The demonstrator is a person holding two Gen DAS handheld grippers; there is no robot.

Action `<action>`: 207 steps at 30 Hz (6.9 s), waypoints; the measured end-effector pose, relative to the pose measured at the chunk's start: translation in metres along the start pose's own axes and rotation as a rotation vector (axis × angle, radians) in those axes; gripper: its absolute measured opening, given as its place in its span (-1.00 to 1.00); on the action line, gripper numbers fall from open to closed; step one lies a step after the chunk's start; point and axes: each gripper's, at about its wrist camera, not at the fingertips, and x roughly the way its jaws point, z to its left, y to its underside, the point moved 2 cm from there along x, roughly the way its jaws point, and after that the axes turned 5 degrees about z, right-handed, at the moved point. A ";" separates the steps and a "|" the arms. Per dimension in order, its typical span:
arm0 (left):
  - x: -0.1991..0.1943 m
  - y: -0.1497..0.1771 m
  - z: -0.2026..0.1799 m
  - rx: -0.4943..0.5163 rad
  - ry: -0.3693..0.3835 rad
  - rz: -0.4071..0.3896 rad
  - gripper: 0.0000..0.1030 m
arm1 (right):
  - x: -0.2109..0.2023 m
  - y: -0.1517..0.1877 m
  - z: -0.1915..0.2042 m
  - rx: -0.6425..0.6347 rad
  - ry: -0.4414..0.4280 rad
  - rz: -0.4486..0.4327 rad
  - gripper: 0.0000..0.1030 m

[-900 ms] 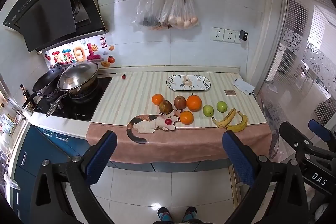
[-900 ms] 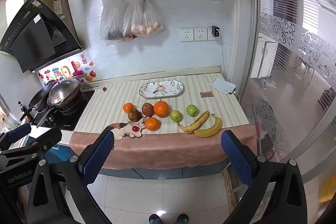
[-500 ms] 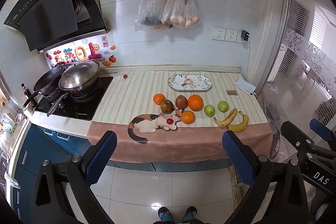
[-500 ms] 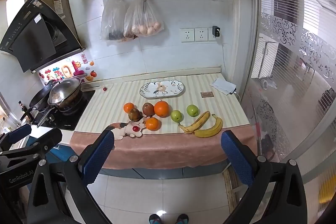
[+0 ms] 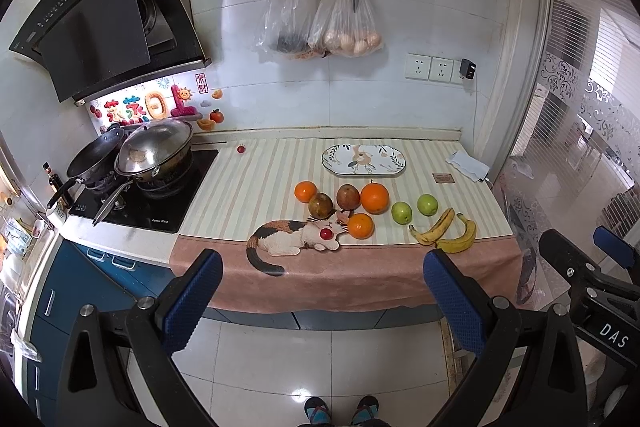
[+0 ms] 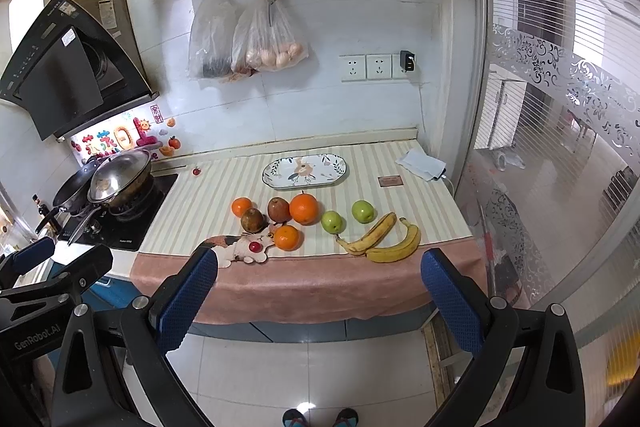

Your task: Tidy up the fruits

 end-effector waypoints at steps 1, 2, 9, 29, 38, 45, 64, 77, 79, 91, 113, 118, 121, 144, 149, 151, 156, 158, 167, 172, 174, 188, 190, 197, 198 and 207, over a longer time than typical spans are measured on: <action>-0.001 -0.001 -0.001 0.002 -0.003 -0.002 0.99 | -0.002 -0.002 -0.001 0.001 0.000 0.000 1.00; -0.001 -0.001 -0.001 0.002 -0.004 -0.003 0.99 | -0.001 -0.002 -0.001 0.001 0.000 -0.001 1.00; -0.002 -0.002 -0.002 0.001 -0.004 -0.003 0.99 | -0.005 -0.002 -0.004 0.002 0.003 -0.004 1.00; -0.002 -0.007 -0.001 0.003 -0.006 -0.007 0.99 | -0.010 -0.005 -0.002 -0.002 0.004 -0.012 1.00; -0.003 -0.006 0.000 0.004 -0.008 -0.011 0.99 | -0.011 -0.003 -0.001 -0.005 0.007 -0.014 1.00; -0.004 -0.006 0.000 0.004 -0.007 -0.012 0.99 | -0.011 -0.003 0.000 -0.005 0.008 -0.015 1.00; -0.004 -0.006 0.000 0.005 -0.007 -0.015 0.99 | -0.009 -0.006 0.007 -0.007 0.004 -0.012 1.00; 0.022 -0.021 0.021 0.016 -0.002 0.002 0.99 | 0.024 -0.005 0.009 0.081 -0.002 0.044 1.00; 0.039 -0.028 0.026 0.026 -0.004 0.011 0.99 | 0.038 -0.005 0.006 0.120 0.002 0.065 1.00; 0.166 -0.056 -0.019 0.196 0.019 0.157 1.00 | 0.183 -0.004 -0.081 0.425 0.033 0.240 1.00; 0.426 -0.075 -0.225 0.571 0.053 0.532 0.79 | 0.517 0.050 -0.249 0.739 0.112 0.646 0.23; 0.446 -0.070 -0.243 0.614 0.096 0.586 0.68 | 0.528 0.049 -0.236 0.636 0.154 0.627 -0.08; 0.454 -0.067 -0.254 0.640 0.121 0.611 0.68 | 0.528 0.052 -0.239 0.607 0.143 0.645 -0.13; 0.527 -0.006 -0.332 0.751 0.172 0.804 -0.39 | 0.508 0.060 -0.289 0.584 0.114 0.709 -0.19; 0.524 0.004 -0.319 0.717 0.175 0.833 -0.37 | 0.510 0.060 -0.278 0.530 0.090 0.723 -0.19; 0.528 0.002 -0.321 0.705 0.177 0.838 -0.36 | 0.511 0.061 -0.277 0.519 0.097 0.726 -0.15; 0.543 -0.012 -0.325 0.653 0.188 0.838 -0.37 | 0.517 0.056 -0.267 0.460 0.138 0.733 -0.11; 0.544 -0.014 -0.325 0.657 0.179 0.826 -0.39 | 0.517 0.056 -0.264 0.441 0.154 0.719 -0.17; 0.503 -0.020 -0.328 0.634 0.201 0.798 -0.40 | 0.500 0.055 -0.275 0.542 0.047 0.690 -0.21; 0.469 -0.053 -0.306 0.560 0.266 0.770 -0.41 | 0.479 0.028 -0.275 0.546 -0.023 0.643 -0.21; 0.461 -0.079 -0.291 0.516 0.293 0.747 -0.41 | 0.467 0.013 -0.270 0.536 -0.052 0.616 -0.21; 0.494 -0.230 -0.168 0.234 0.265 0.648 -0.41 | 0.507 -0.133 -0.159 0.427 -0.194 0.492 -0.26; 0.515 -0.242 -0.148 0.193 0.252 0.676 -0.41 | 0.530 -0.145 -0.140 0.436 -0.204 0.505 -0.28; 0.602 -0.273 -0.097 0.056 0.248 0.771 -0.41 | 0.614 -0.174 -0.091 0.435 -0.207 0.548 -0.33; 0.604 -0.275 -0.095 0.050 0.245 0.776 -0.41 | 0.623 -0.176 -0.086 0.424 -0.198 0.553 -0.33; 0.663 -0.288 -0.088 0.000 0.266 0.851 -0.41 | 0.667 -0.185 -0.060 0.383 -0.276 0.662 -0.34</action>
